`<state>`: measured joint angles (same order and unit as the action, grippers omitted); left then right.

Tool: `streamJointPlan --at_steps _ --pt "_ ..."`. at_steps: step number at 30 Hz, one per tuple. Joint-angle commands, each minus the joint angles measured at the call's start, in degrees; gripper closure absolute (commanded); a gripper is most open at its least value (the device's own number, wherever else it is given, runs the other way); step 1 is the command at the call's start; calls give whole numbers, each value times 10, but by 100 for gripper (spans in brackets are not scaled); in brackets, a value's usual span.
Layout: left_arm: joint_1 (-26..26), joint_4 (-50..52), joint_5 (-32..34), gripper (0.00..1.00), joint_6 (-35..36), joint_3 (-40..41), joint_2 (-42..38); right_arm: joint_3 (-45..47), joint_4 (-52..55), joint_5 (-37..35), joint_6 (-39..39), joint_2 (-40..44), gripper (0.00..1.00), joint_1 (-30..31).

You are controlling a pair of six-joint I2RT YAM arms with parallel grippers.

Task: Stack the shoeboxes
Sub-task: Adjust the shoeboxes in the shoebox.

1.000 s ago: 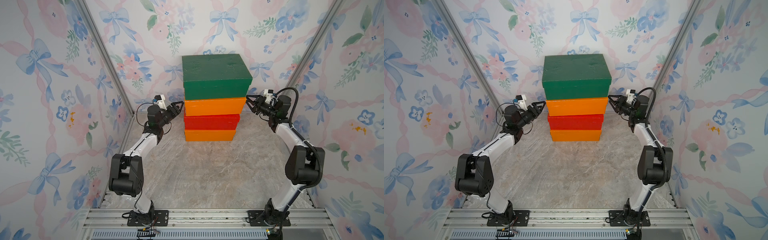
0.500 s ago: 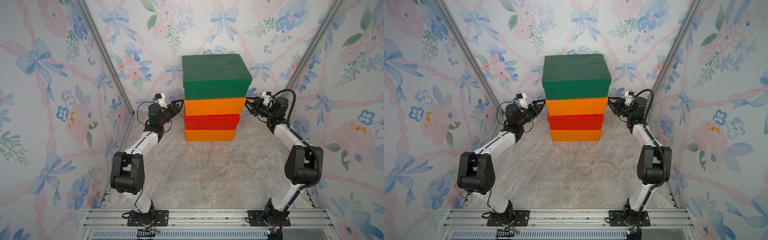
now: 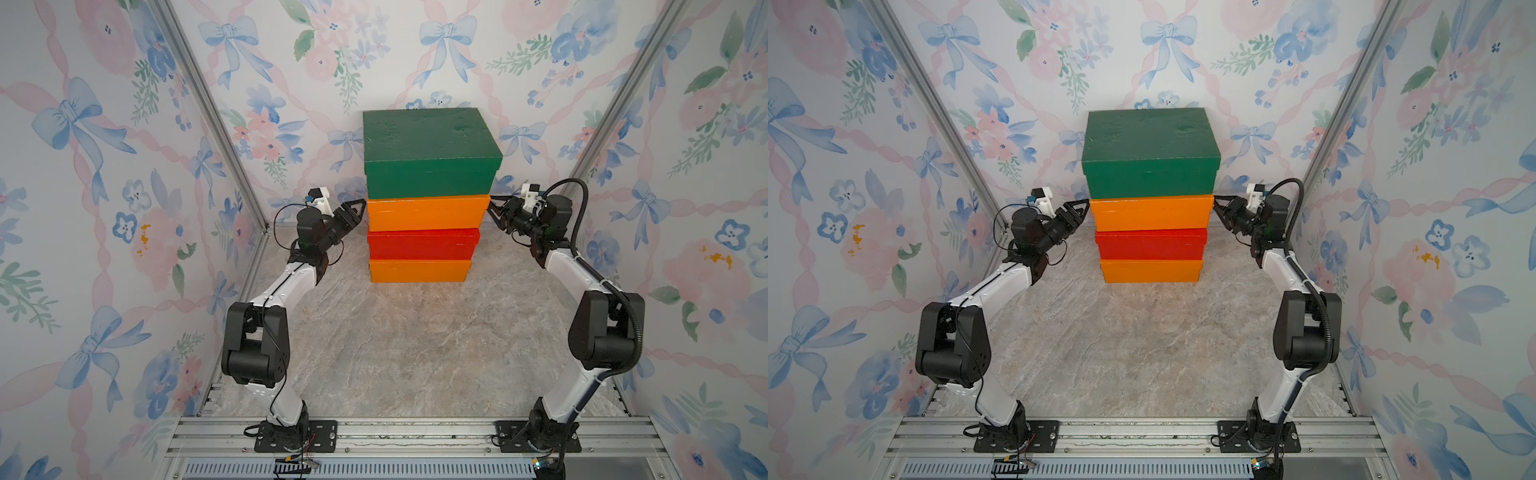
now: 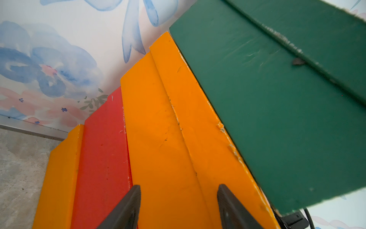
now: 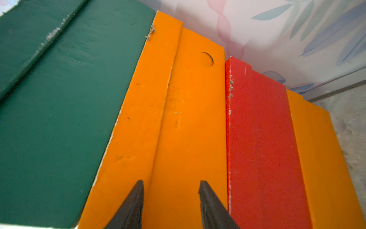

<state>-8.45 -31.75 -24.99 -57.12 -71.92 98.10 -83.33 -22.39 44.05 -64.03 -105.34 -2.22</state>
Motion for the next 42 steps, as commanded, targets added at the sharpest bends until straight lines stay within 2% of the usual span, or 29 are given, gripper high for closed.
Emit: streamJointPlan --at_steps 1,12,42 --pt "-10 -12 -30 36 9 -8 6 12 18 34 24 20 54 37" --pt "-12 -13 -31 36 11 -2 -2 12 60 28 64 41 54 55" --pt "-24 -13 -18 38 24 44 -59 40 69 23 76 82 54 53"
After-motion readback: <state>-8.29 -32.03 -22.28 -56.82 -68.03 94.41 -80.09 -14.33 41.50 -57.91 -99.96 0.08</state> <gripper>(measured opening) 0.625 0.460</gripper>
